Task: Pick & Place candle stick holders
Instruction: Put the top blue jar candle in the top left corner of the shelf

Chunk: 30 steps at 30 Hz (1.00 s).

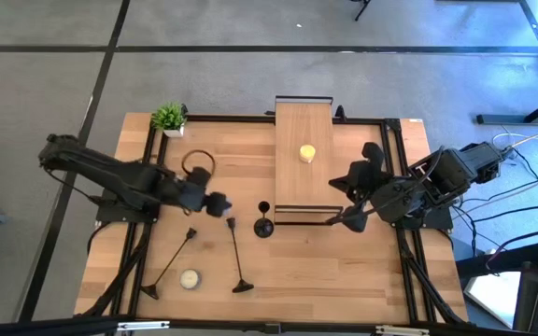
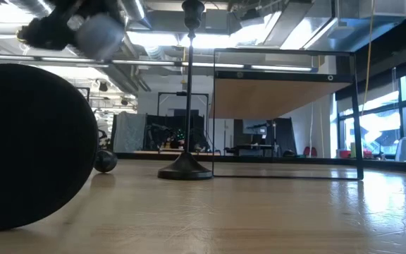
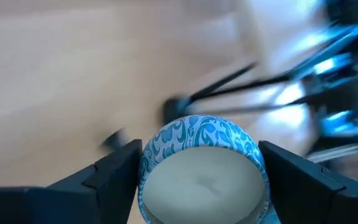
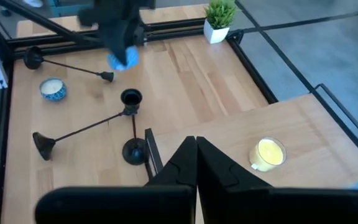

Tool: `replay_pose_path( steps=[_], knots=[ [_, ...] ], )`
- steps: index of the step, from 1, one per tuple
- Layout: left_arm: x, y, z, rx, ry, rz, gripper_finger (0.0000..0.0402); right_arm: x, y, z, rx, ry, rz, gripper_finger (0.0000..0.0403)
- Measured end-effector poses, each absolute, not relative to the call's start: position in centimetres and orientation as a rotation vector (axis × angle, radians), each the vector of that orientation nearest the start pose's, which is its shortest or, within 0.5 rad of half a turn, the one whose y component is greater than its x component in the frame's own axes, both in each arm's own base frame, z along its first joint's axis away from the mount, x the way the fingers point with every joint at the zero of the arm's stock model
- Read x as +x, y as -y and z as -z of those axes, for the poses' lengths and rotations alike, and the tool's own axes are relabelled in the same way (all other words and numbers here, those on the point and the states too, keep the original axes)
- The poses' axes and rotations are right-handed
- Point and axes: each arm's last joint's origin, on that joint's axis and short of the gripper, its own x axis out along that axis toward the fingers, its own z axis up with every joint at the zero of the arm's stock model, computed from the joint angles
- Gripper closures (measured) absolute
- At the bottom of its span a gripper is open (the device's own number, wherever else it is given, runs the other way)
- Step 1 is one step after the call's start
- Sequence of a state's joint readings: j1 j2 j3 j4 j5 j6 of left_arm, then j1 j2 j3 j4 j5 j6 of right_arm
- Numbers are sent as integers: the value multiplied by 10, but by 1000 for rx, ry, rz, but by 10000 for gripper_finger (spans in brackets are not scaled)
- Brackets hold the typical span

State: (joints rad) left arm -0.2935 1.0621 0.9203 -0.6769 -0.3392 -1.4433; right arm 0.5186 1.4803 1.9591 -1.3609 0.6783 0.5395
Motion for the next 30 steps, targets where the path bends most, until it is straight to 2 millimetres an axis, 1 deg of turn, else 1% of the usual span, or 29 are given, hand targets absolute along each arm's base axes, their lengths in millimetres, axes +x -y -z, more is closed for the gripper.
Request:
replay_pose_path(
  steps=[3,6,11,14,17,19,21,26,28,30],
  knots=[
    [198,47,-309,-1144,-414,-507,113,221,-105,-463,10,-658,318,402],
    [198,44,-321,-1167,-308,-450,113,221,-106,-463,10,-660,297,402],
    [203,37,-332,-1197,-217,-386,113,224,-103,-462,41,-707,228,401],
    [211,31,-334,-1194,-173,-369,113,229,-95,-461,86,-760,164,386],
    [221,24,-336,-1194,-158,-327,113,237,-88,-458,123,-811,95,343],
    [229,20,-336,-1187,-188,-299,113,241,-86,-456,137,-833,64,303],
    [239,16,-338,-1187,-225,-265,113,244,-86,-455,113,-831,47,258],
    [265,8,-347,-1193,-291,-183,113,256,-89,-451,61,-813,75,155],
    [275,3,-352,-1186,-306,-156,113,264,-91,-447,54,-811,94,125],
    [285,-2,-360,-1169,-301,-130,113,275,-92,-438,61,-837,124,102]
  ],
)
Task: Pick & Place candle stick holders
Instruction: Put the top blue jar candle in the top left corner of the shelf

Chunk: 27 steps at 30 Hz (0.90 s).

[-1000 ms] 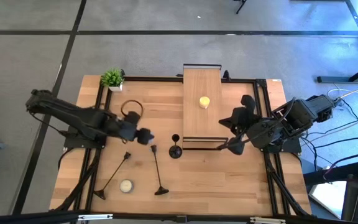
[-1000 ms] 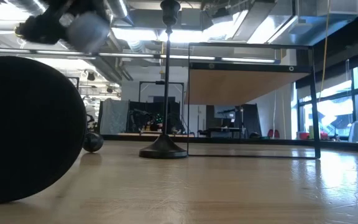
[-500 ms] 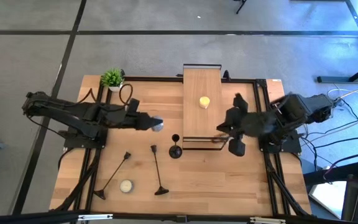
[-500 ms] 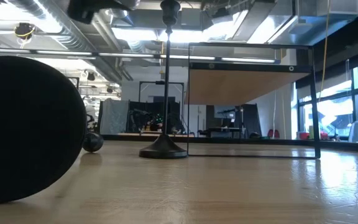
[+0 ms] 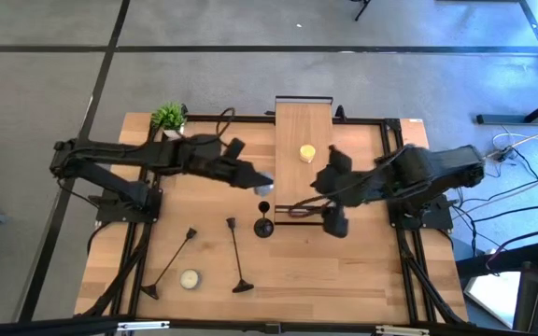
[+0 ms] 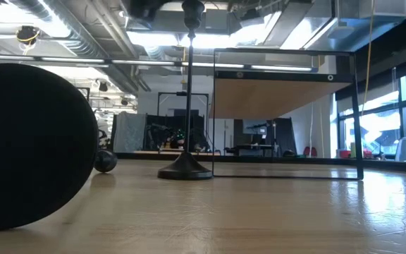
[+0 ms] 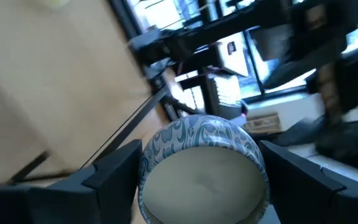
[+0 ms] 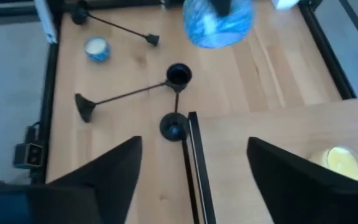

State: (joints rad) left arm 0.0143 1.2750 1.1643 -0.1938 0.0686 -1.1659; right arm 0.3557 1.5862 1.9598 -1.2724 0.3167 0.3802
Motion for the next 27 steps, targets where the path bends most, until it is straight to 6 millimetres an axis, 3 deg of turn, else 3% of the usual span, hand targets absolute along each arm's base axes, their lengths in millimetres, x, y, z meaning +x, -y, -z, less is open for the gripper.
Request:
replay_pose_path(
  steps=[5,9,12,21,27],
  knots=[
    [304,-10,-372,-1122,-325,-118,113,301,-94,-414,110,-907,230,78],
    [309,-10,-370,-1095,-397,-119,113,306,-93,-403,124,-961,303,76],
    [311,-9,-365,-1094,-427,-129,113,305,-91,-404,119,-953,341,76],
    [316,-11,-366,-1093,-408,-88,113,307,-90,-437,53,-776,274,76],
    [317,-11,-366,-1087,-404,-83,113,316,-89,-429,37,-816,230,76]
  ],
)
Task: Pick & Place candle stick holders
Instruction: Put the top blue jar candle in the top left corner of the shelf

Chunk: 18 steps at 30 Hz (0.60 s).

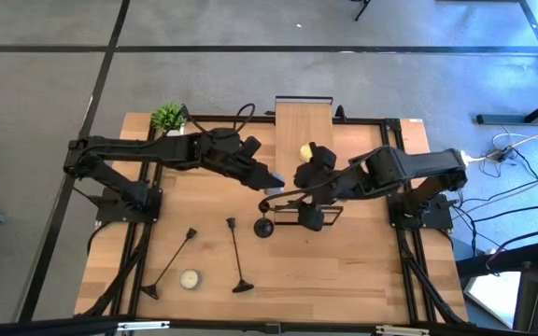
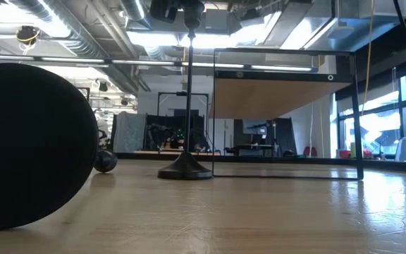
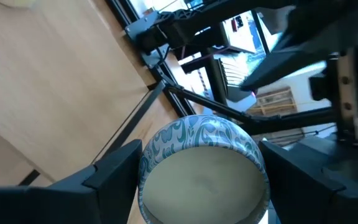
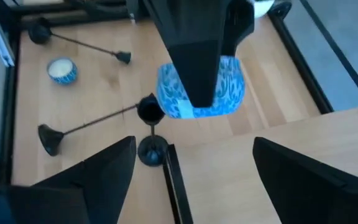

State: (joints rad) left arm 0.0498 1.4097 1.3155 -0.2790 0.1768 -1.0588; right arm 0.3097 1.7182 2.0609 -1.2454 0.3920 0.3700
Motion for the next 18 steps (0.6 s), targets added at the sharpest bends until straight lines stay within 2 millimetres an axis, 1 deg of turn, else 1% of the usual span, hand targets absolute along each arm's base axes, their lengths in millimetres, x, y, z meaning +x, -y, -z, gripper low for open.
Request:
replay_pose_path(
  steps=[9,13,18],
  knots=[
    [317,-10,-367,-1079,-394,-65,113,336,-95,-410,-3,-862,241,76],
    [317,-9,-367,-1074,-404,-47,113,338,-95,-410,-32,-839,274,76],
    [317,-9,-367,-1064,-401,-44,113,342,-92,-412,-26,-796,291,76]
  ],
)
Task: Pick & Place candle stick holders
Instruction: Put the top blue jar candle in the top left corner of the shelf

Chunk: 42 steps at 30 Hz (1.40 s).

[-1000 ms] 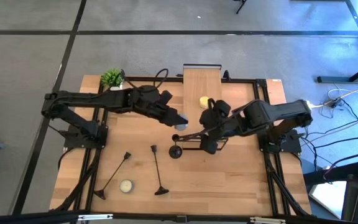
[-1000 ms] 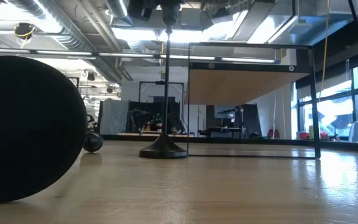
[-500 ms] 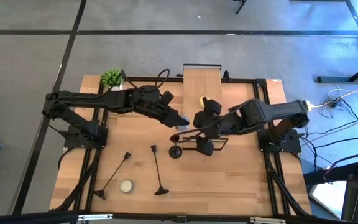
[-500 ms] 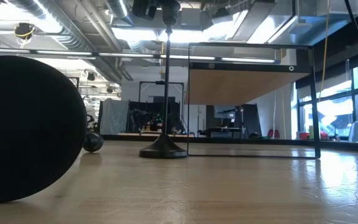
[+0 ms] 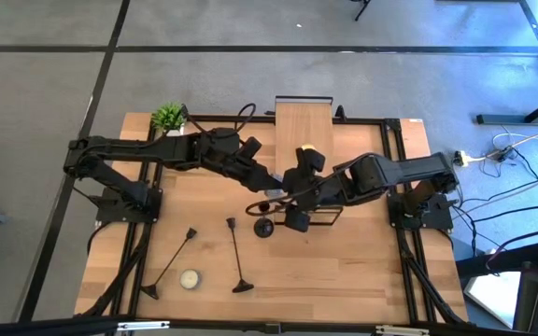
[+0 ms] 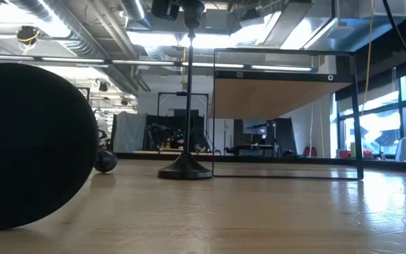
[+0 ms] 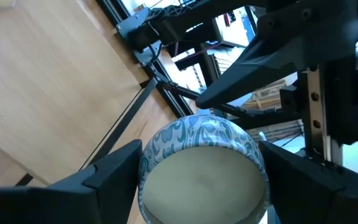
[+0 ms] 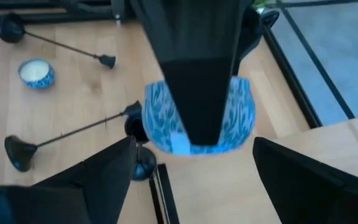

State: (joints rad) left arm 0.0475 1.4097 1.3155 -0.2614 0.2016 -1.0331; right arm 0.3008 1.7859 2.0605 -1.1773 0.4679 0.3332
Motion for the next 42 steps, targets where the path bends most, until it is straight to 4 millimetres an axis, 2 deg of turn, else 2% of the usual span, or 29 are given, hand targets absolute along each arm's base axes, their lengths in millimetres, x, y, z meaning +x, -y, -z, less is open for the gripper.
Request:
replay_pose_path(
  steps=[12,27,36,42],
  knots=[
    [317,-10,-367,-1053,-399,-43,113,349,-82,-416,-7,-746,306,76],
    [317,-7,-367,-1054,-406,-41,113,360,-80,-405,1,-773,294,76],
    [318,-5,-367,-1054,-402,-38,113,360,-79,-405,31,-772,306,106],
    [318,-5,-367,-1052,-400,-34,103,360,-79,-405,44,-772,313,108]
  ],
)
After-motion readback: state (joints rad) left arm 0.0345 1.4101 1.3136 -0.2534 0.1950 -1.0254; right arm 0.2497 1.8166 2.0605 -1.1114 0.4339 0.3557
